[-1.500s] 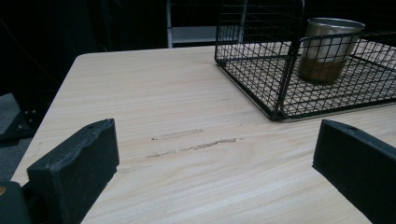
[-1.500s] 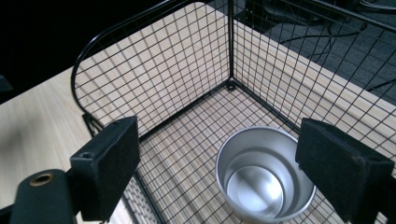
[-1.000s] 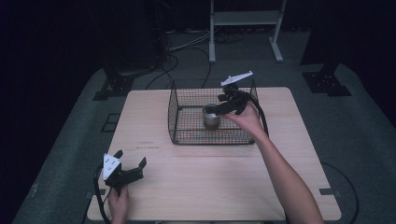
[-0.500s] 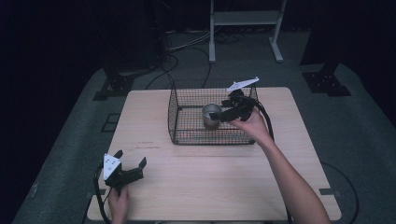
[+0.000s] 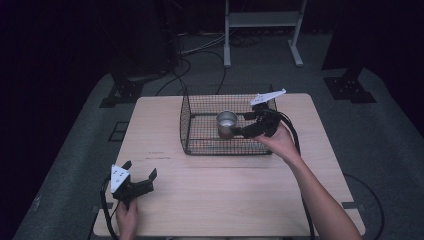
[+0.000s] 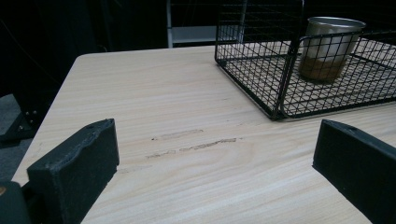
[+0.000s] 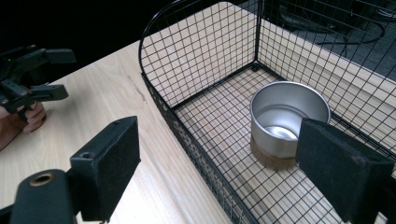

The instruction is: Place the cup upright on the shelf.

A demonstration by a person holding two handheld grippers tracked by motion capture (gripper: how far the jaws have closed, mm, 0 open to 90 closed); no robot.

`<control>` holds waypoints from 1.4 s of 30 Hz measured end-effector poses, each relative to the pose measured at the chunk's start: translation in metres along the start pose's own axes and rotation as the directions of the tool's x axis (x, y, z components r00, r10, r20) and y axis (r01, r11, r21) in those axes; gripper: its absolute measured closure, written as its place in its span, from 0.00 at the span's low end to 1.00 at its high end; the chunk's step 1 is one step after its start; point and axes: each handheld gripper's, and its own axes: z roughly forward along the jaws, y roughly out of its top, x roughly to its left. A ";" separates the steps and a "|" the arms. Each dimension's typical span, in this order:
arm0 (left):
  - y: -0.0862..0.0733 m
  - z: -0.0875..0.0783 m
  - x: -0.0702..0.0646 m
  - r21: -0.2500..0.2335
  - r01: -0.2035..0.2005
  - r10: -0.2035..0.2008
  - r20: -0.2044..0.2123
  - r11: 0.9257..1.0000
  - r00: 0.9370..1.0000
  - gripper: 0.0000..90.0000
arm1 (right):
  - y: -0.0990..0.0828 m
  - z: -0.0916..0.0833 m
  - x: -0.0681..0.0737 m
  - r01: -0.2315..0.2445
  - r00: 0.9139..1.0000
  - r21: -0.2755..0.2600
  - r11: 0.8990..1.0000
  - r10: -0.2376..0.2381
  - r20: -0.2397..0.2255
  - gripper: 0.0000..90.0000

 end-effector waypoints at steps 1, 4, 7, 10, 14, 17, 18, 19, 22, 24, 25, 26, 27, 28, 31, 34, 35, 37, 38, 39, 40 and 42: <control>0.000 0.000 0.000 0.000 0.000 0.000 0.000 1.000 1.000 0.00 | -0.002 -0.002 0.000 0.003 1.000 -0.002 1.000 -0.003 -0.001 0.15; 0.000 0.000 0.000 0.000 -0.004 0.004 0.000 1.000 1.000 0.00 | -0.006 -0.006 0.001 0.003 1.000 0.005 1.000 -0.003 -0.005 0.15; 0.000 0.000 0.000 0.001 -0.005 0.005 -0.001 1.000 1.000 0.00 | -0.011 -0.010 0.002 0.001 1.000 0.001 1.000 -0.001 -0.001 0.15; 0.000 0.000 0.000 0.001 -0.002 0.002 0.000 1.000 1.000 0.00 | -0.015 -0.014 0.001 -0.006 1.000 -0.005 1.000 0.006 -0.006 0.15; 0.000 0.000 0.000 0.001 -0.004 0.004 -0.001 1.000 1.000 0.00 | -0.021 -0.018 0.002 -0.008 1.000 -0.002 1.000 0.008 -0.003 0.15; 0.000 0.000 0.000 0.001 -0.004 0.004 -0.001 1.000 1.000 0.00 | -0.026 -0.021 0.003 -0.012 1.000 -0.005 1.000 0.012 -0.004 0.15; 0.000 0.000 0.000 0.001 -0.004 0.004 -0.001 1.000 1.000 0.00 | -0.028 -0.021 0.003 -0.011 1.000 -0.005 1.000 0.011 -0.005 0.15; 0.000 0.000 0.000 0.001 -0.004 0.004 -0.001 1.000 1.000 0.00 | -0.029 -0.022 0.003 -0.010 1.000 -0.003 1.000 0.010 -0.005 0.15; 0.000 0.000 0.000 0.001 -0.007 0.007 -0.002 1.000 1.000 0.00 | -0.033 -0.022 0.004 -0.010 1.000 0.001 1.000 0.010 -0.004 0.15; 0.000 0.000 0.000 0.001 -0.007 0.007 -0.002 1.000 1.000 0.00 | -0.036 -0.023 0.005 -0.006 1.000 0.002 1.000 0.006 -0.004 0.15; 0.000 0.000 0.000 0.001 -0.007 0.007 -0.003 1.000 1.000 0.00 | -0.037 -0.023 0.005 -0.009 1.000 0.001 1.000 0.009 -0.006 0.15; 0.000 0.000 0.000 0.001 -0.007 0.007 -0.003 1.000 1.000 0.00 | -0.039 -0.024 0.006 -0.013 1.000 0.005 1.000 0.013 -0.002 0.15; 0.000 0.000 0.000 0.001 -0.007 0.007 -0.002 1.000 1.000 0.00 | -0.041 -0.024 0.005 -0.010 1.000 0.003 1.000 0.010 -0.004 0.15; 0.000 0.000 0.000 0.001 -0.007 0.007 -0.002 1.000 1.000 0.00 | -0.042 -0.025 0.005 -0.014 1.000 0.003 1.000 0.014 -0.005 0.15; 0.000 0.000 0.000 0.001 -0.008 0.008 -0.003 1.000 1.000 0.00 | -0.048 -0.027 0.006 -0.017 1.000 0.009 1.000 0.017 -0.004 0.15; 0.000 0.000 -0.001 0.001 -0.010 0.010 -0.004 1.000 1.000 0.00 | -0.054 -0.028 0.006 -0.021 1.000 0.003 1.000 0.021 -0.007 0.15; 0.000 0.000 -0.001 0.002 -0.010 0.010 -0.004 1.000 1.000 0.00 | -0.056 -0.028 0.006 -0.026 1.000 0.007 1.000 0.026 -0.008 0.15; 0.000 0.000 -0.001 0.001 -0.007 0.007 -0.005 1.000 1.000 0.00 | -0.060 -0.029 0.006 -0.031 0.999 0.003 1.000 0.031 -0.008 0.15; 0.000 0.000 -0.001 -0.002 -0.004 0.004 -0.006 1.000 1.000 0.00 | -0.061 -0.029 0.006 -0.033 0.999 0.005 0.999 0.033 -0.008 0.15; 0.000 0.000 -0.001 -0.001 -0.005 0.005 -0.006 1.000 1.000 0.00 | -0.063 -0.029 0.006 -0.034 0.999 0.004 0.999 0.034 -0.008 0.15; 0.000 0.000 -0.001 0.000 -0.007 0.007 -0.006 1.000 1.000 0.00 | -0.064 -0.030 0.005 -0.034 0.999 0.005 0.999 0.034 -0.008 0.15; 0.000 0.000 -0.001 0.000 -0.007 0.007 -0.006 1.000 1.000 0.00 | -0.067 -0.030 0.006 -0.036 0.999 0.005 0.999 0.037 -0.005 0.15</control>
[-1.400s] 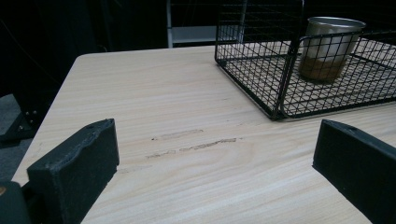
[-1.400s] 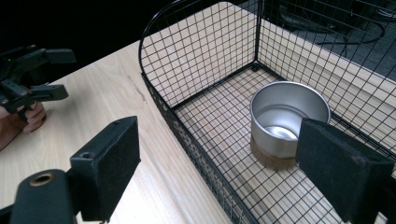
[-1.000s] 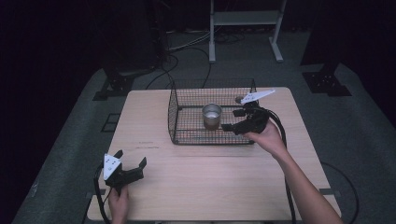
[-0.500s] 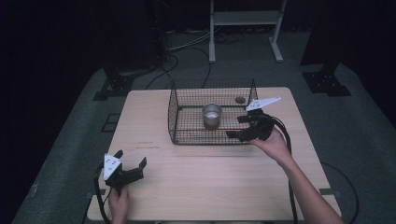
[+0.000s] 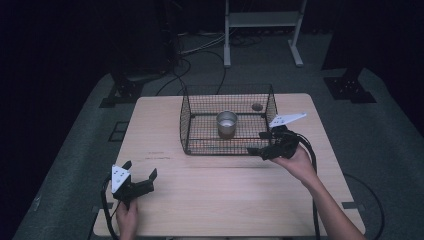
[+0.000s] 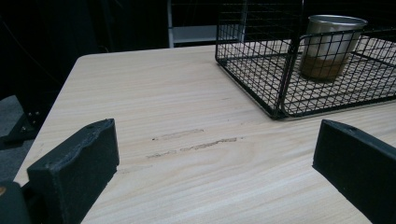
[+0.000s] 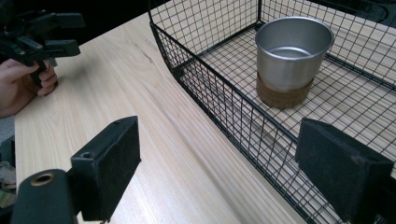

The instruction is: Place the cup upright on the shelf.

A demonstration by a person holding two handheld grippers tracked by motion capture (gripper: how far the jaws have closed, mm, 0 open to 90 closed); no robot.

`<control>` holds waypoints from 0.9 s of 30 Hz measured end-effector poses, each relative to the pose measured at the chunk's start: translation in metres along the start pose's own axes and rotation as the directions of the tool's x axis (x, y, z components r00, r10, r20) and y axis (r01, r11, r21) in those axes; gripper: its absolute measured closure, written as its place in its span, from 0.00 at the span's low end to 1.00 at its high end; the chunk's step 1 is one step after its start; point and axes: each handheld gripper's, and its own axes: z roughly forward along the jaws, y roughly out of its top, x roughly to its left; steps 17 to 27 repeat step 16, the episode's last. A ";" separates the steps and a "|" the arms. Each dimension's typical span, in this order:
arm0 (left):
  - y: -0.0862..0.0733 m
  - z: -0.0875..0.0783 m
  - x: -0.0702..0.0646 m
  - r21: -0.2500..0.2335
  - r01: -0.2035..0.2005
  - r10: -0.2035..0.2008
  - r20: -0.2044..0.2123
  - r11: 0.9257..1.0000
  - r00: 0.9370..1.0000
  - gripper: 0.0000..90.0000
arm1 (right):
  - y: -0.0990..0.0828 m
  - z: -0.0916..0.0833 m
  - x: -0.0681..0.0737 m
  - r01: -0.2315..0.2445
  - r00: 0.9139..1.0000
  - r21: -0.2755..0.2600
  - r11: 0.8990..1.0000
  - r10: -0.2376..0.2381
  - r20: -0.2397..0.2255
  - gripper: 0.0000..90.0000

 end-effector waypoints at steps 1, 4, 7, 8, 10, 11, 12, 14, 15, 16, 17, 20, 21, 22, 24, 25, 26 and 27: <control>0.000 0.000 0.000 0.000 0.000 0.000 0.000 1.000 1.000 0.00 | -0.002 0.000 0.000 0.001 1.000 -0.003 1.000 -0.001 -0.004 0.15; 0.000 0.000 0.000 0.003 -0.001 0.001 0.000 1.000 1.000 0.00 | -0.007 -0.002 0.001 -0.006 1.000 -0.006 1.000 0.006 -0.009 0.15; 0.000 0.000 0.000 0.003 -0.001 0.001 0.000 1.000 1.000 0.00 | -0.012 -0.004 0.002 -0.009 1.000 -0.007 1.000 0.009 -0.007 0.15; 0.000 0.000 0.000 0.003 -0.001 0.001 0.000 1.000 1.000 0.00 | -0.014 -0.004 0.002 -0.013 1.000 -0.011 1.000 0.013 -0.010 0.15; 0.000 0.000 0.000 0.003 -0.001 0.001 0.000 1.000 1.000 0.00 | -0.018 -0.004 0.002 -0.019 1.000 -0.011 1.000 0.019 -0.010 0.15; 0.000 0.000 0.000 0.003 -0.001 0.001 -0.001 1.000 1.000 0.00 | -0.020 -0.005 0.002 -0.021 1.000 -0.011 1.000 0.021 -0.012 0.15; 0.000 0.000 0.000 0.003 -0.001 0.001 -0.001 1.000 1.000 0.00 | -0.022 -0.005 0.002 -0.027 1.000 -0.012 1.000 0.027 -0.014 0.15; 0.000 0.000 0.000 0.002 -0.001 0.001 -0.002 1.000 1.000 0.00 | -0.026 -0.006 0.004 -0.023 1.000 -0.013 1.000 0.023 -0.008 0.15; 0.000 0.000 0.000 0.003 -0.001 0.001 -0.002 1.000 1.000 0.00 | -0.029 -0.007 0.006 -0.023 1.000 -0.018 1.000 0.022 -0.011 0.15; 0.000 0.000 0.000 0.003 0.000 0.000 -0.002 1.000 1.000 0.00 | -0.032 -0.008 0.008 -0.021 1.000 -0.024 0.999 0.021 -0.003 0.15; 0.000 0.000 0.000 0.003 0.000 0.000 -0.002 1.000 1.000 0.00 | -0.032 -0.008 0.008 -0.021 1.000 -0.024 0.999 0.021 -0.003 0.15; 0.000 0.000 0.000 0.003 0.000 0.000 -0.002 1.000 1.000 0.00 | -0.032 -0.008 0.008 -0.021 1.000 -0.024 0.999 0.021 -0.003 0.15; 0.000 0.000 0.000 0.003 0.000 0.000 -0.002 1.000 1.000 0.00 | -0.032 -0.008 0.008 -0.021 1.000 -0.024 0.999 0.021 -0.003 0.15; 0.000 0.000 0.000 0.003 0.000 0.000 -0.002 1.000 1.000 0.00 | -0.032 -0.008 0.008 -0.021 1.000 -0.024 0.999 0.021 -0.003 0.15; 0.000 0.000 0.000 0.003 0.000 0.000 -0.002 1.000 1.000 0.00 | -0.032 -0.008 0.008 -0.021 1.000 -0.024 0.999 0.021 -0.003 0.15; 0.000 0.000 0.000 0.003 0.000 0.000 -0.002 1.000 1.000 0.00 | -0.032 -0.008 0.008 -0.021 1.000 -0.024 0.999 0.021 -0.003 0.15; 0.000 0.000 0.000 0.003 0.000 0.000 -0.002 1.000 1.000 0.00 | -0.032 -0.008 0.008 -0.021 1.000 -0.024 0.999 0.021 -0.003 0.15; 0.000 0.000 0.000 0.003 0.000 0.000 -0.002 1.000 1.000 0.00 | -0.032 -0.008 0.008 -0.021 1.000 -0.024 0.999 0.021 -0.003 0.15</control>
